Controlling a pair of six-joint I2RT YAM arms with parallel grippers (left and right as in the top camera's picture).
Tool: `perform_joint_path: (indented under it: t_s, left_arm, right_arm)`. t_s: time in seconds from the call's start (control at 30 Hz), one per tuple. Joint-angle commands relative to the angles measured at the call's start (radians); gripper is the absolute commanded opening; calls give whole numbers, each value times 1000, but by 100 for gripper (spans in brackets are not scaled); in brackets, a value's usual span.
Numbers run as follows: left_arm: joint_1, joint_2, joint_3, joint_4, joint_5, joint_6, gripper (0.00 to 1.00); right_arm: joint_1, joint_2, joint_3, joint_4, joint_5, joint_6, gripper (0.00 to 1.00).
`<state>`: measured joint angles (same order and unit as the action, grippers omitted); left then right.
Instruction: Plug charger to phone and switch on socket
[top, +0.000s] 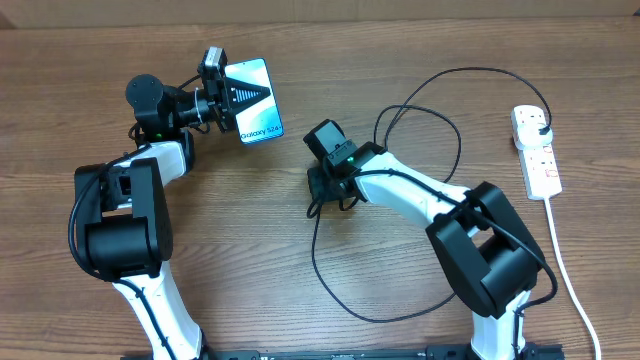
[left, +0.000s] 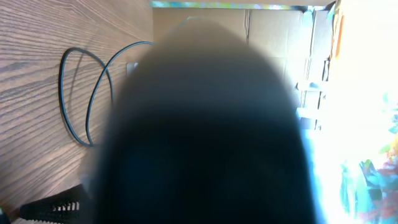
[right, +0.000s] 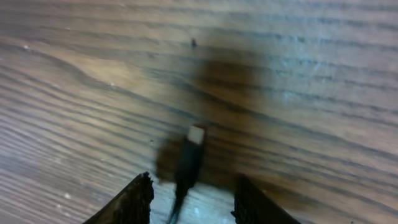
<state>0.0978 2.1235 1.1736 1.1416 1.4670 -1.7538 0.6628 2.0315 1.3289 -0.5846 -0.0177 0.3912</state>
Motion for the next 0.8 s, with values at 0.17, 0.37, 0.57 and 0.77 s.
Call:
perform_joint_path:
  t_s: [0.17,0.37,0.57,0.77]
  left_arm:
    - [-6,-18,8,7,12,25,4]
    - [-6,-18,8,7,12,26,4]
    - [-2,-18,8,7,16,36,5]
    - [22,-18,8,7,19,48,4]
  right_arm:
    - [5,41,6,13,-8,32,18]
    - [5,41,6,1,-61,58,4]
    - [-45,7,8,-5,-315,20,4]
    - [-177,-63,8,4,-774,-225,4]
